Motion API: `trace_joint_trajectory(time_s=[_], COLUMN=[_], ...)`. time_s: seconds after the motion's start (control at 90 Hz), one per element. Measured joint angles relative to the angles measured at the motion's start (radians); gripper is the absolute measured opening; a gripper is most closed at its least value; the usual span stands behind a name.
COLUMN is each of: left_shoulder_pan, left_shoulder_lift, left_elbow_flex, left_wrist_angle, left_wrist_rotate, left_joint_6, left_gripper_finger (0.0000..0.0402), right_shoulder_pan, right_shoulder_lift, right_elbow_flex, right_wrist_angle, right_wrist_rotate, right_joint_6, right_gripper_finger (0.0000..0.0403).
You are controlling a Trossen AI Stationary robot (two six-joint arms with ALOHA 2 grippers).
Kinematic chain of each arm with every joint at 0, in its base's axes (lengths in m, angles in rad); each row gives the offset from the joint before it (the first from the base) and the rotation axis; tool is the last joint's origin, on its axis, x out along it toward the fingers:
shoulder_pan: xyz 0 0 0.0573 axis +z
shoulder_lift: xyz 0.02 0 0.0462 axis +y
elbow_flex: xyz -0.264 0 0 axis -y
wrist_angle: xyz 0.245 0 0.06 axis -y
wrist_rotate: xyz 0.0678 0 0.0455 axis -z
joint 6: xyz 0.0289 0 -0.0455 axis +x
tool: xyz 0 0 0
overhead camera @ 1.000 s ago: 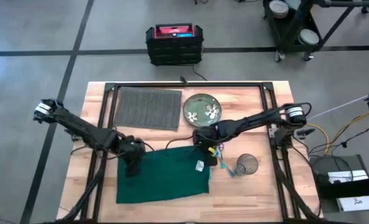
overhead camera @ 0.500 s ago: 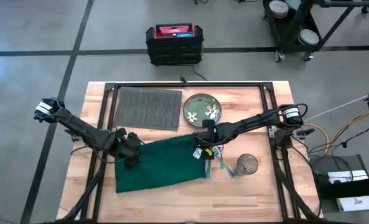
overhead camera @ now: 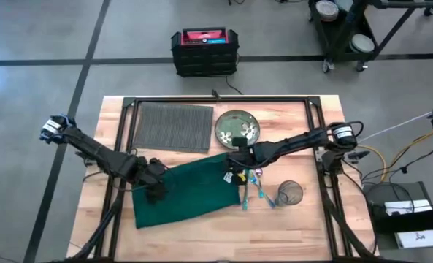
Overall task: Set table place
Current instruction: Fold the green napkin
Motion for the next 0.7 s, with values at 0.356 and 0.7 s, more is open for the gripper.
trace_joint_trajectory(time_s=[0.356, 0.7], left_shoulder_pan=[-0.026, -0.024], left_shoulder_lift=[0.0, 0.002], left_elbow_flex=[-0.09, -0.136], left_wrist_angle=[0.015, -0.002], left_wrist_rotate=[0.006, 0.097], left_joint_6=[-0.089, -0.088], left_gripper_finger=[0.0, 0.0092], right_shoulder_pan=[-0.021, -0.047], right_shoulder_lift=[0.037, 0.046], right_elbow_flex=[-0.007, 0.036], right_wrist_angle=[0.031, -0.025], right_wrist_rotate=[-0.002, 0.05], right_joint_6=[-0.006, 0.017], right_gripper_finger=[0.0, 0.0074])
